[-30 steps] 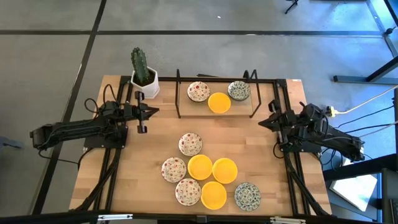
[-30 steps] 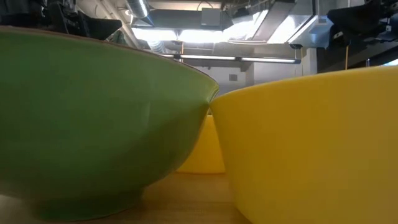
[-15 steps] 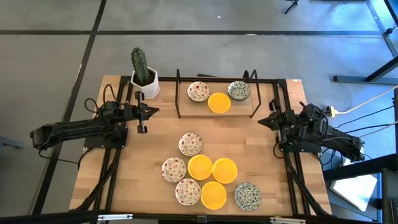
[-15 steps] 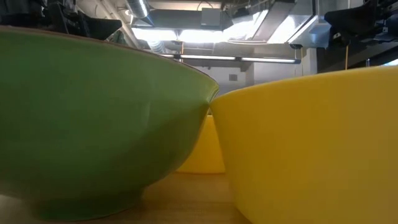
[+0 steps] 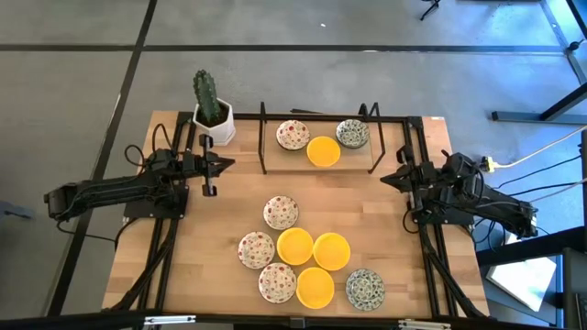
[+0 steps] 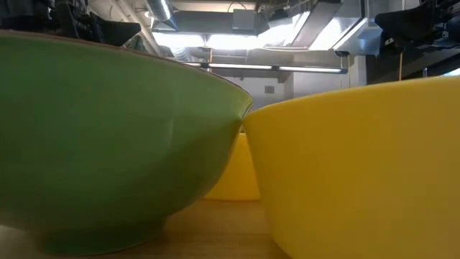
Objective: Pick & Place Mini bowls
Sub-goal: Stack the yellow bowl on top of the yellow bowl on the shelf
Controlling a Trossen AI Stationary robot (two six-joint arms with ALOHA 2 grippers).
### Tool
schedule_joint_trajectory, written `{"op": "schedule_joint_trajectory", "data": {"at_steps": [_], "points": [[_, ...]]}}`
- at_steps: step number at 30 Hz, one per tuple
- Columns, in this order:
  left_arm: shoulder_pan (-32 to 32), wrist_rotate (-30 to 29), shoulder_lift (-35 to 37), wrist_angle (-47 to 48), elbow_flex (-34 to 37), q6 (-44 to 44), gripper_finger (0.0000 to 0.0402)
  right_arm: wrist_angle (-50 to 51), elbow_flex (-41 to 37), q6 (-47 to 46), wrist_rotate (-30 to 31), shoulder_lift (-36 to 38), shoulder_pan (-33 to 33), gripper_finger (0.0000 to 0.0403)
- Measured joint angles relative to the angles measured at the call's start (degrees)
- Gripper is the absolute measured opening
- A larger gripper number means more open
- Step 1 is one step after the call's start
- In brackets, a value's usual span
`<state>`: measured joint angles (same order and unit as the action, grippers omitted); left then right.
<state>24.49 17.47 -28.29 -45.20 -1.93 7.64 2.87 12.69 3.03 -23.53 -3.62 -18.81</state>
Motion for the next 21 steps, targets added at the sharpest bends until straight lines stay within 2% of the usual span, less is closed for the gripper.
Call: {"op": "schedule_joint_trajectory", "data": {"at_steps": [10,13,16,21], "points": [[-0.01,0.04,0.00,-0.02,0.00,0.00,0.0005,0.21,0.04,0.18,-0.02,0.00,-0.02,0.0008],[-0.01,0.04,0.01,-0.03,0.00,0.02,0.0003,-1.23,-1.03,-3.02,-2.35,-1.10,0.38,0.0008],[-0.02,0.00,0.01,-0.03,0.00,0.04,0.0002,-7.94,-2.75,-4.57,-4.10,-4.75,2.57,0.0005],[-0.02,-0.02,0.01,-0.03,0.00,0.03,0.0007,-9.03,0.62,-3.90,1.10,-15.31,7.75,0.0004]]}}
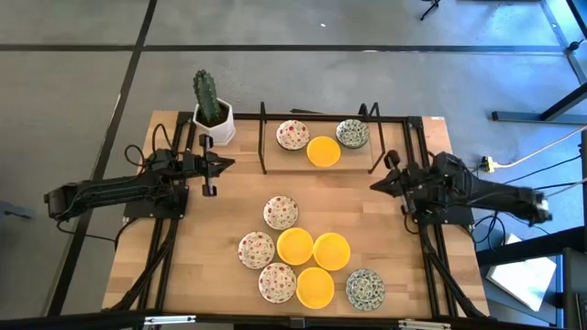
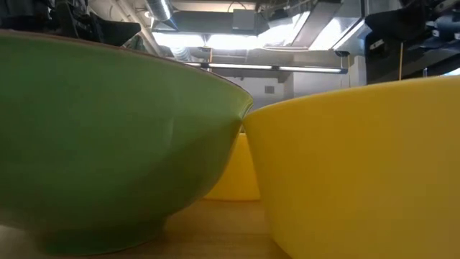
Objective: Pick & Place Mini bowls
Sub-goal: Stack the yellow bowl on top of the yellow bowl on the shelf
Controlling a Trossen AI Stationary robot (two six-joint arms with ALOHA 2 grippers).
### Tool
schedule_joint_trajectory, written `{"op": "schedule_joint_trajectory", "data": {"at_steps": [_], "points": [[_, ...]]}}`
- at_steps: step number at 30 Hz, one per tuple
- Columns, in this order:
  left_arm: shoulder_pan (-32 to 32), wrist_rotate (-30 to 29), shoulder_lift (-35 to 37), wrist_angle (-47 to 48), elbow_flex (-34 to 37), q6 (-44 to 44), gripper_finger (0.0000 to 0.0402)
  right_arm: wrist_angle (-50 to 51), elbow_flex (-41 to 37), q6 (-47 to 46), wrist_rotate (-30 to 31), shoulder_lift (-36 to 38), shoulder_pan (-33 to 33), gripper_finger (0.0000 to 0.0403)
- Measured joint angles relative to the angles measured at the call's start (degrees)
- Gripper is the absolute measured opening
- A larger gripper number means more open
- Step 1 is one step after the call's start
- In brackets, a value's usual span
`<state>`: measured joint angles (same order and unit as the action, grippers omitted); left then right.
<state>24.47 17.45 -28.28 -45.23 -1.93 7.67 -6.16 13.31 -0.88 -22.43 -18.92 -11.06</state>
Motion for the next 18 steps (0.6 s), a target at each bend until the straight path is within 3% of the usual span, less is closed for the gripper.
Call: {"op": "schedule_joint_trajectory", "data": {"at_steps": [6,9,15,18], "points": [[0.02,0.00,-0.01,0.00,0.00,0.06,0.0005,0.74,6.78,4.16,1.95,-15.31,8.70,0.0004],[0.00,0.00,0.01,-0.02,0.00,0.09,0.0003,5.35,14.01,4.08,3.57,-22.28,13.93,0.0004],[0.02,-0.02,-0.01,0.02,0.00,0.08,0.0008,28.87,31.61,3.52,21.57,-38.57,24.62,0.0009],[0.01,-0.02,0.01,0.02,0.00,0.02,0.0007,35.36,37.99,0.01,24.32,-45.70,26.86,0.0033]]}}
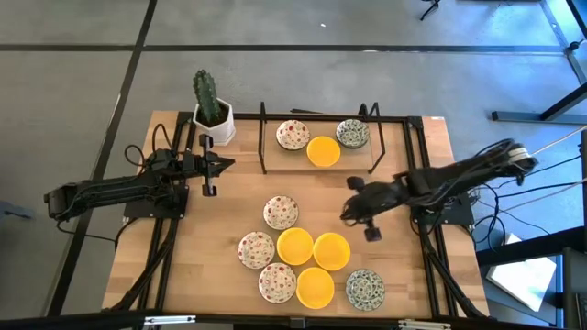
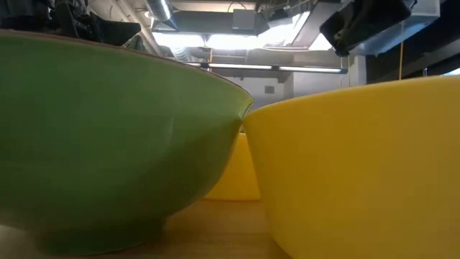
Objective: Pick & Place Mini bowls
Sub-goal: Stack the yellow bowl on top of the yellow bowl on the shelf
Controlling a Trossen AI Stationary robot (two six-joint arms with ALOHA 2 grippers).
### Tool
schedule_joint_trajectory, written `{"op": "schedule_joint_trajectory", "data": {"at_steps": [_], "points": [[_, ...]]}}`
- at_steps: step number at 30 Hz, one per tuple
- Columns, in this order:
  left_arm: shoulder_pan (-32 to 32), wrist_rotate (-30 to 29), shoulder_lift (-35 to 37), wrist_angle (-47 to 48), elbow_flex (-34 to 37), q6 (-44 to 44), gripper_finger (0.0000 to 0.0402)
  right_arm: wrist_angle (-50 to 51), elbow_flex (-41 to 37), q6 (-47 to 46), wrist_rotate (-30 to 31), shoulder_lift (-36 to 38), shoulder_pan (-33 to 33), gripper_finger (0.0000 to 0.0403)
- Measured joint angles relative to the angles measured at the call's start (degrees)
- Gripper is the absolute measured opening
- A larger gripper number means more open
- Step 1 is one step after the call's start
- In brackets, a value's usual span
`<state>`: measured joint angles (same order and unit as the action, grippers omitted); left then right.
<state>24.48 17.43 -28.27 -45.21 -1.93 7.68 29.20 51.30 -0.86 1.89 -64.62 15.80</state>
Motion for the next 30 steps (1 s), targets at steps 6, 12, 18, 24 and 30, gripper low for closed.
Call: {"op": "schedule_joint_trajectory", "data": {"at_steps": [6,12,18,24,30], "points": [[-0.01,0.06,-0.02,0.17,0.01,-0.59,0.0004,5.12,4.64,-1.68,-0.17,-11.69,2.68,0.0116],[-0.01,0.09,0.00,0.17,0.00,-0.55,0.0008,4.88,4.76,0.26,-2.90,-19.96,3.60,0.0193],[0.00,0.11,-0.01,0.17,0.01,-0.53,0.0003,2.18,4.76,-0.01,-2.97,-24.26,3.58,0.0226],[0.01,0.13,0.00,0.20,0.00,-0.53,0.0008,-0.22,4.76,-0.20,-2.96,-27.30,3.51,0.0229],[0.01,0.15,-0.02,0.22,0.00,-0.50,0.0004,-0.41,4.76,-0.41,-0.26,-30.98,3.45,0.0229]]}}
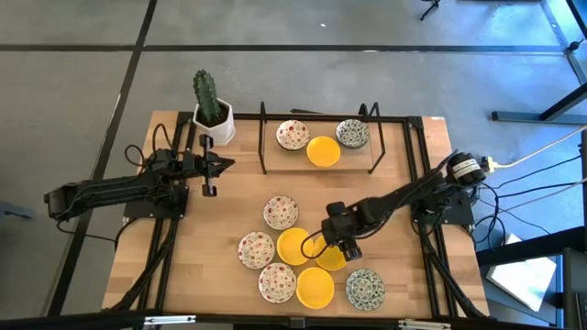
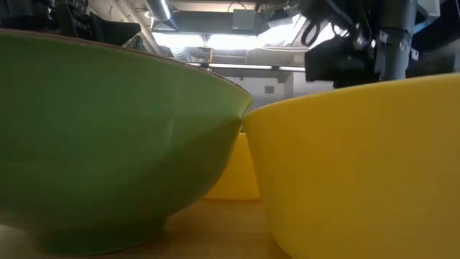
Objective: Pick & Place Mini bowls
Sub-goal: Stack the yellow bowl on top of the yellow bowl on the shelf
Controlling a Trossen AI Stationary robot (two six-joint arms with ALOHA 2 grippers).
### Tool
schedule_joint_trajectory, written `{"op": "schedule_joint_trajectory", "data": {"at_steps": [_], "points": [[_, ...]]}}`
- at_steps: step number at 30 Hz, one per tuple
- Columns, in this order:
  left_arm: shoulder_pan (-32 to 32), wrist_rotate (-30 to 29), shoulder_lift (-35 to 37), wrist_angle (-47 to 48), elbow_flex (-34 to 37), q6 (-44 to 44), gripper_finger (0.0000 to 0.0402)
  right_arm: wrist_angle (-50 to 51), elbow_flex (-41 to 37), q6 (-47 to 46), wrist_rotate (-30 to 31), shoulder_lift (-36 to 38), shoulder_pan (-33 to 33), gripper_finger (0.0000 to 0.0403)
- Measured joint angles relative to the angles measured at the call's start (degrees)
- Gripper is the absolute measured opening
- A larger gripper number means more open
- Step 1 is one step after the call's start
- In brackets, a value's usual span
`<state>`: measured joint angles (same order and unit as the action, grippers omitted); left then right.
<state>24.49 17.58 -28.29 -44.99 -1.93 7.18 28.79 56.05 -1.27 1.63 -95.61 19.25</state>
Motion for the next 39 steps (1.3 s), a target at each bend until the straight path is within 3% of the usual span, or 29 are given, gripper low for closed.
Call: {"op": "schedule_joint_trajectory", "data": {"at_steps": [11,20,27,33,39], "points": [[0.00,0.00,0.01,0.00,0.02,0.00,0.0005,-1.42,-0.02,0.45,0.81,-1.07,-1.18,0.0228],[0.00,0.00,0.01,0.13,0.02,0.02,0.0008,-1.47,0.61,1.88,0.45,0.10,-1.61,0.0189],[-0.02,0.00,0.01,0.17,0.01,0.02,0.0003,-1.04,0.59,1.70,-0.18,-0.99,-1.62,0.0131],[0.00,0.00,0.00,0.17,0.02,0.02,0.0005,-0.81,0.59,1.84,-0.99,-0.60,-2.31,0.0018],[-0.01,0.00,0.00,0.17,0.02,0.02,0.0007,0.87,1.40,3.97,-0.15,1.95,-4.88,0.0011]]}}
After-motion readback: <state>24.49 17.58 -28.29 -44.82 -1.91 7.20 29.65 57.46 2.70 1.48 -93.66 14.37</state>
